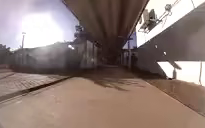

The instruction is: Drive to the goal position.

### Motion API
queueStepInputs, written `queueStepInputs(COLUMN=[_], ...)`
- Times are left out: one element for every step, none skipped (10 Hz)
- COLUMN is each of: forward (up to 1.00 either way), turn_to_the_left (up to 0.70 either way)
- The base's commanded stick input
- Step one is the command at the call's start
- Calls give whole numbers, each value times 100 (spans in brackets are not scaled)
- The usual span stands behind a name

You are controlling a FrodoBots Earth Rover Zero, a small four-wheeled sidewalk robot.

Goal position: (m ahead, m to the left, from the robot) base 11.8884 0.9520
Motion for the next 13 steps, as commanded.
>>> queueStepInputs(forward=[70, 70, 70, 70, 70, 70, 70, 70, 70, 70, 70, 70, 70], turn_to_the_left=[0, 0, 0, 0, 0, 0, 0, 0, 0, 0, -7, -22, -35])
